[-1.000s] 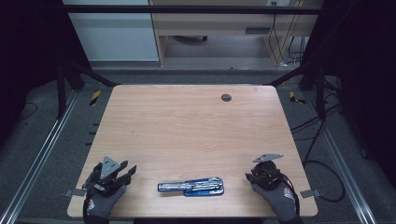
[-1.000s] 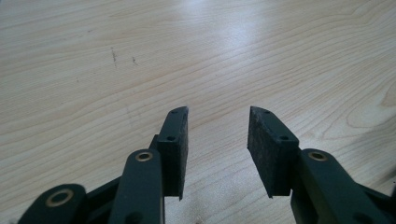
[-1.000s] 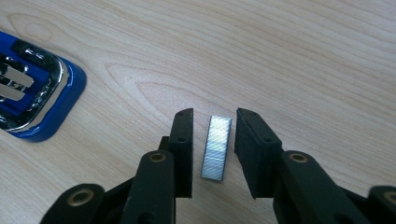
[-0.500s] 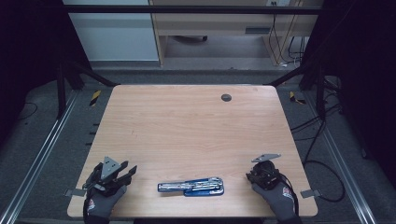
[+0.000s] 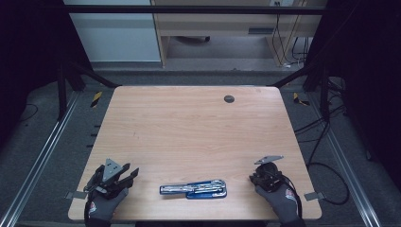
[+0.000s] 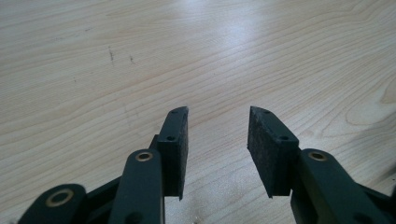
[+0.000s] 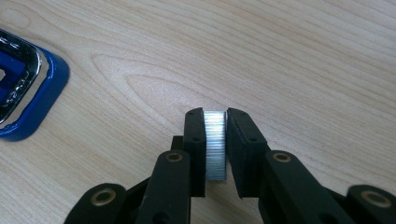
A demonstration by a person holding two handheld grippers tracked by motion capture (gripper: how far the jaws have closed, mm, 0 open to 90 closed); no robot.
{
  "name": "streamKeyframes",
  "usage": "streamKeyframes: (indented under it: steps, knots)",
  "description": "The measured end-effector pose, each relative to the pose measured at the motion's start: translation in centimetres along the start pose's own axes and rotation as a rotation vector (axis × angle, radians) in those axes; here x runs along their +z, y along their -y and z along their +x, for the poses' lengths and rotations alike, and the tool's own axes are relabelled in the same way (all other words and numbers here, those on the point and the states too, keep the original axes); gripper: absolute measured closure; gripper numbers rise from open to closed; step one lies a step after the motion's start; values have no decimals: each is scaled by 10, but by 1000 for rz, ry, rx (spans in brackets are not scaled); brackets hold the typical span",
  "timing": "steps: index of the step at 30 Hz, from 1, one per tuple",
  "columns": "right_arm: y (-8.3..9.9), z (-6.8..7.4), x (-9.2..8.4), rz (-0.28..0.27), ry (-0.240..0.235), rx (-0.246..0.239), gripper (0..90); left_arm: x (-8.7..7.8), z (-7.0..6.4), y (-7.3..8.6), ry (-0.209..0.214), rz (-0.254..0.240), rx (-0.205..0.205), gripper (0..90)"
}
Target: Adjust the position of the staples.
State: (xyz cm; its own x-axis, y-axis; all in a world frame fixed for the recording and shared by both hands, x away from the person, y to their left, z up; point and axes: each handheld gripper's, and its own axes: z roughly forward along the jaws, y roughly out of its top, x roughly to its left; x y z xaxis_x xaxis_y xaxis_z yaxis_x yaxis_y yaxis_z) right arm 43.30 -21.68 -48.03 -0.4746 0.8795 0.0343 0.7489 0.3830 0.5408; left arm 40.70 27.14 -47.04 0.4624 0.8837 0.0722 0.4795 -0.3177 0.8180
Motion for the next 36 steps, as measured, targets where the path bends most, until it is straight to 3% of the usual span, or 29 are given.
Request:
streamKeyframes:
  steps: [5, 9, 14, 19, 23, 29, 32, 36]
  knots:
    - [0, -1, -1, 6, 1, -9, 787, 0, 0, 0, -1, -2, 0, 587]
    - [-1, -2, -6, -24, -6, -31, 787, 0, 0, 0, -1, 0, 2, 587]
    - [-4, -2, -12, -57, -47, -62, 787, 0, 0, 0, 0, 0, 2, 587]
    - [-8, -3, -18, -99, -89, -123, 788, 0, 0, 0, 0, 1, 3, 587]
    - [-12, -3, -23, -127, -116, -128, 788, 0, -1, 0, -2, 1, 5, 586]
    - [-17, -2, -30, -161, -147, -173, 788, 1, -1, -1, -2, 3, 7, 587]
    - [-17, -2, -30, -165, -142, -177, 788, 1, -2, -1, -2, 3, 8, 587]
    - [-14, -10, -16, -124, -112, -172, 788, 1, -2, 0, 0, 3, 8, 587]
